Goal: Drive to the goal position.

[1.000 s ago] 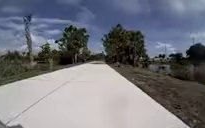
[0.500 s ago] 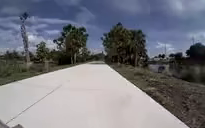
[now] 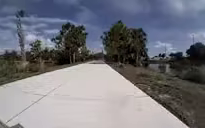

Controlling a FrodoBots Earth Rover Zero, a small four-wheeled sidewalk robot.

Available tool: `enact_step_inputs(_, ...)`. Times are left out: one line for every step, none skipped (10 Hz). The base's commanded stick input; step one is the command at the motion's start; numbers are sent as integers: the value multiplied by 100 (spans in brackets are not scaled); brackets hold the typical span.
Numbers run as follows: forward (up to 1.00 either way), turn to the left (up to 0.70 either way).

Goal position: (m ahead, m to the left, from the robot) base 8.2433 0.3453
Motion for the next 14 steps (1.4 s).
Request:
enact_step_inputs(85,0)
enact_step_inputs(85,0)
enact_step_inputs(85,0)
enact_step_inputs(85,0)
enact_step_inputs(85,0)
enact_step_inputs(85,0)
enact_step_inputs(85,0)
enact_step_inputs(85,0)
enact_step_inputs(85,0)
enact_step_inputs(85,0)
enact_step_inputs(85,0)
enact_step_inputs(85,0)
enact_step_inputs(85,0)
enact_step_inputs(85,0)
